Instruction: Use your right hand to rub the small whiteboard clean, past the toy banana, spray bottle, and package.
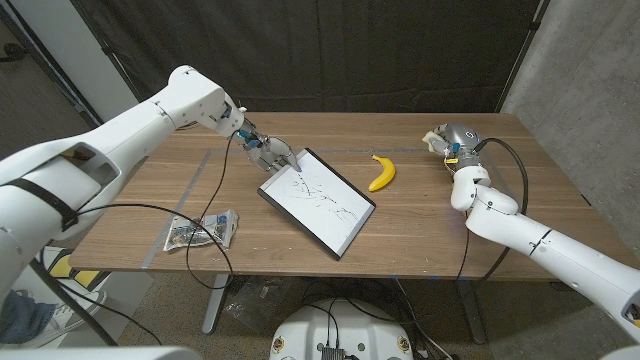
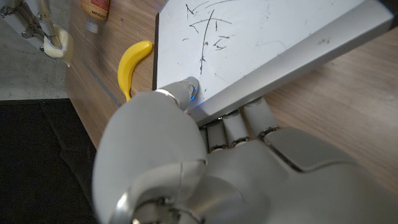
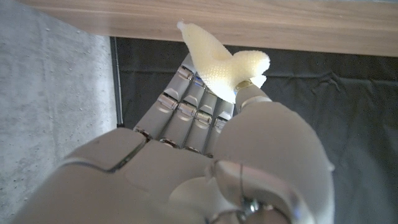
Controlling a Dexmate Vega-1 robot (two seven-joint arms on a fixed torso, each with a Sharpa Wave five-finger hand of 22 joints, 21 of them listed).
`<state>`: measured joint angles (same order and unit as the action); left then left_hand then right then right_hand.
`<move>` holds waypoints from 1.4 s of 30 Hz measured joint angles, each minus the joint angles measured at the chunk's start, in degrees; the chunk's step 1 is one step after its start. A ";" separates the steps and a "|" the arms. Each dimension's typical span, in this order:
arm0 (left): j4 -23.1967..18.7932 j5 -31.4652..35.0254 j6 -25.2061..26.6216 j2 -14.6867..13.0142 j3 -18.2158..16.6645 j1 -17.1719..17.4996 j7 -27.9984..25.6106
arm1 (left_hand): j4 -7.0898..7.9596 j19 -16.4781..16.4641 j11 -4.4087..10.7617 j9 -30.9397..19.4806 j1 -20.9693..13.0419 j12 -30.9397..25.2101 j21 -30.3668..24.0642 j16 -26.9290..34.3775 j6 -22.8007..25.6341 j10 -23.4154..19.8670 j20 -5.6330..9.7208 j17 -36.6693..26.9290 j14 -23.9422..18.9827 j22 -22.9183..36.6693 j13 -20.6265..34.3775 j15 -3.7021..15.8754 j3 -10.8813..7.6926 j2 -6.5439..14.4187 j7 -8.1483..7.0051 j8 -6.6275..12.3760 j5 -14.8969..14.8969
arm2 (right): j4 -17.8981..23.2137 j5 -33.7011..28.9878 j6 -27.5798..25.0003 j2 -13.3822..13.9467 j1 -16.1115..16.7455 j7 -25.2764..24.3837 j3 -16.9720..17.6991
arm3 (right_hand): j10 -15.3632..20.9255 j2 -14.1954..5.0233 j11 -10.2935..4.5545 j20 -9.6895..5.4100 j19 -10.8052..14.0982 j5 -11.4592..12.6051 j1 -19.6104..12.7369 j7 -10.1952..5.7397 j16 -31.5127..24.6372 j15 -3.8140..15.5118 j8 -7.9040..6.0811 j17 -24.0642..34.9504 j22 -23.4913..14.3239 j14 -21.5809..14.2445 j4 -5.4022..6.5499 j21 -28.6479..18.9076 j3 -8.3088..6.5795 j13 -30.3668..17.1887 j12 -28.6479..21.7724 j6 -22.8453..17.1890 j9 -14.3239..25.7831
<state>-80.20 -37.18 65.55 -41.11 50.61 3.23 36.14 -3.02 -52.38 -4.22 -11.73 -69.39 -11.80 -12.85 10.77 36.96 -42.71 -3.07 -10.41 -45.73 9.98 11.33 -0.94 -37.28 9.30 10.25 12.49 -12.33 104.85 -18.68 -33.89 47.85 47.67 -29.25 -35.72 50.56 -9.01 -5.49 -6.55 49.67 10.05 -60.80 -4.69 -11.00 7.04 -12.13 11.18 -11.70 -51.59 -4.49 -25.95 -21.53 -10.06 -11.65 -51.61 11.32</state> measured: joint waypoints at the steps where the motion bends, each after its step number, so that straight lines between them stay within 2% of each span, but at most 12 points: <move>1: -0.04 0.04 0.07 -0.02 0.01 -0.05 0.00 | -0.07 0.00 0.00 0.00 0.00 0.00 0.00 0.00 0.00 0.00 0.00 0.00 0.00 0.00 0.00 0.00 -0.07 0.00 0.00 0.00 0.01 | 1.13 -0.13 0.77 0.31 1.10 -0.48 0.56 | 0.11 0.00 -0.11 0.00 0.00 -0.15 0.00 0.00 0.00 0.00 0.00 0.00 0.00 0.00 0.00 0.00 0.00 0.00 0.00 0.00 0.00; 7: -0.10 0.10 0.33 -0.05 0.01 -0.08 -0.08 | 0.10 -0.23 -0.01 0.00 0.39 0.00 0.00 0.00 0.00 0.00 -0.23 0.00 0.00 0.00 -0.01 0.00 -0.38 -0.37 0.00 0.00 0.02 | 5.77 -0.23 1.39 1.81 6.68 -0.89 3.32 | 0.27 0.00 -0.27 0.00 0.00 -0.16 0.00 -0.02 0.00 0.00 0.10 0.00 0.00 0.00 -0.24 0.00 -0.24 0.00 0.00 -0.01 -0.08; 8: -0.37 0.10 0.35 -0.21 0.01 -0.10 -0.12 | 0.10 -0.33 -0.01 0.00 0.39 0.00 0.01 0.00 0.00 0.00 -0.32 0.00 0.00 0.01 0.00 0.00 -0.38 -0.37 0.00 0.00 0.02 | 6.34 -0.87 7.27 2.02 7.58 -3.93 3.72 | 0.27 0.00 -0.27 0.00 0.00 -0.16 0.00 -0.02 0.00 0.00 0.15 0.00 0.00 0.00 -0.24 0.00 -0.24 0.00 0.00 -0.01 -0.09; 9: -0.37 0.10 0.37 -0.21 0.01 -0.10 -0.18 | 0.10 -0.32 -0.01 0.00 0.39 0.00 0.01 0.00 0.00 0.00 -0.32 0.00 0.00 0.03 -0.01 0.00 -0.38 -0.37 0.00 0.00 0.02 | 7.12 -0.87 7.27 2.30 8.82 -3.93 4.24 | 0.27 0.00 -0.27 0.00 0.00 -0.16 0.00 -0.02 0.00 0.00 0.16 0.00 0.00 0.00 -0.24 0.00 -0.24 0.00 0.00 -0.02 -0.17; 11: -0.44 0.09 0.39 -0.24 -0.01 -0.10 -0.27 | 0.10 -0.32 -0.01 0.00 0.39 0.00 0.01 0.00 0.00 -0.01 -0.32 0.00 0.00 0.05 -0.01 0.00 -0.38 -0.37 -0.01 0.00 0.03 | 8.23 -1.33 10.87 2.67 10.73 -5.38 4.96 | 0.40 0.01 -0.40 0.00 0.00 -0.16 0.00 0.06 0.00 0.00 0.20 0.00 0.00 0.00 -0.25 0.00 -0.23 0.00 0.00 -0.11 -0.21; 13: -0.44 0.09 0.41 -0.24 -0.01 -0.10 -0.31 | -0.08 -0.32 -0.02 0.00 0.61 0.00 0.01 0.00 0.00 -0.01 -0.32 0.00 0.00 0.05 -0.01 0.00 -0.56 -0.15 -0.01 0.00 0.03 | 8.98 -1.33 10.87 2.87 12.19 -5.38 5.42 | 0.80 0.01 -0.38 0.00 0.00 -0.17 0.00 0.01 0.00 0.00 0.24 0.00 0.00 0.00 -0.25 0.00 -0.23 0.01 0.01 -0.46 -0.25; 14: -0.44 0.09 0.41 -0.23 -0.03 -0.11 -0.33 | -0.14 -0.32 -0.02 0.00 0.61 0.00 0.01 0.00 0.00 -0.01 -0.32 0.00 0.00 0.05 -0.01 0.00 -0.61 -0.15 -0.01 0.00 0.03 | 9.31 -2.30 14.98 2.96 12.91 -6.74 5.65 | 0.80 0.01 -0.38 0.00 0.00 -0.19 -0.01 0.07 0.00 0.00 0.21 0.00 0.00 0.00 -0.26 0.00 -0.24 0.00 0.01 -0.55 -0.29; 20: -0.26 0.17 0.40 0.00 -0.03 -0.11 -0.43 | -0.14 -0.32 -0.09 0.00 0.61 0.00 0.01 0.00 0.01 -0.08 -0.31 0.00 0.00 0.05 -0.01 0.00 -0.61 -0.15 0.00 -0.11 0.03 | 10.25 -4.76 22.66 3.07 16.21 -8.78 6.63 | 0.81 0.23 -0.39 0.00 0.00 -0.20 0.18 0.02 0.00 0.00 0.03 0.01 0.00 0.00 -0.49 0.00 -0.46 0.00 0.00 -0.60 -0.29; 30: -0.79 -0.47 0.45 0.34 -1.29 0.72 -2.25 | -0.47 -0.21 -0.30 0.00 0.61 0.00 0.00 0.00 0.42 -0.29 -0.42 0.00 0.00 0.10 -0.01 0.01 -0.93 -0.16 0.01 -0.22 0.04 | 10.47 -10.95 33.19 2.15 19.30 -11.30 7.30 | 0.80 0.16 -0.38 0.30 -0.30 -0.26 0.07 0.00 0.00 0.00 0.03 0.01 0.00 0.00 -0.49 0.00 -0.45 0.00 0.00 -0.59 -0.27; 32: -0.80 -0.62 0.43 0.37 -1.36 0.77 -2.61 | -0.47 -0.21 -0.30 0.00 0.61 0.00 0.00 0.00 0.42 -0.29 -0.42 0.00 0.00 0.10 -0.01 0.01 -0.93 -0.16 0.01 -0.22 0.04 | 10.35 -11.02 33.50 1.95 19.53 -11.37 7.31 | 0.80 0.18 -0.38 0.30 -0.30 -0.14 0.05 0.00 0.00 0.00 0.03 0.01 0.00 0.00 -0.49 0.00 -0.45 0.00 0.00 -0.59 -0.26; 36: -1.01 -1.16 0.21 0.88 -2.18 1.60 -3.49 | -0.47 -0.21 -0.30 0.00 0.61 0.00 0.00 0.00 0.42 -0.29 -0.42 0.00 0.00 0.10 -0.02 0.01 -0.92 -0.16 0.01 -0.22 0.04 | 9.78 -14.01 38.10 1.17 20.17 -12.18 7.33 | 0.80 0.24 -0.38 0.30 -0.30 -0.08 -0.01 -0.01 0.00 0.00 0.03 0.01 0.00 0.00 -0.73 0.00 -0.69 0.00 0.00 -0.58 -0.25; 42: -1.37 -1.74 0.27 0.99 -2.62 2.15 -4.31 | -0.46 -0.21 -0.30 0.00 0.82 0.00 0.00 0.00 0.64 -0.29 -0.42 0.00 0.00 0.10 -0.02 0.01 -1.25 -0.38 -0.21 -0.22 0.04 | 8.47 -16.90 41.62 0.05 20.42 -13.22 7.04 | 1.40 0.46 -0.38 0.10 -0.51 -0.08 -0.23 0.00 0.00 0.00 0.04 0.01 0.00 0.00 -0.73 -0.40 -0.69 0.01 0.01 -0.60 -0.23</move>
<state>-81.57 -38.91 65.82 -40.11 47.99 5.38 31.83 -3.48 -52.59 -4.52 -11.73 -68.57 -11.80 -12.85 10.77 37.61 -42.99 -3.49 -10.41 -45.73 10.08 11.31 -0.93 -38.54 8.92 10.03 12.27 -12.29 113.32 -35.58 7.73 47.90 68.09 -42.47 -28.69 51.96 -8.54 -5.87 -6.46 49.17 9.97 -61.03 -4.69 -11.00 7.04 -12.08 11.19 -11.70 -51.60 -5.22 -26.34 -22.22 -10.05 -11.64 -52.21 11.08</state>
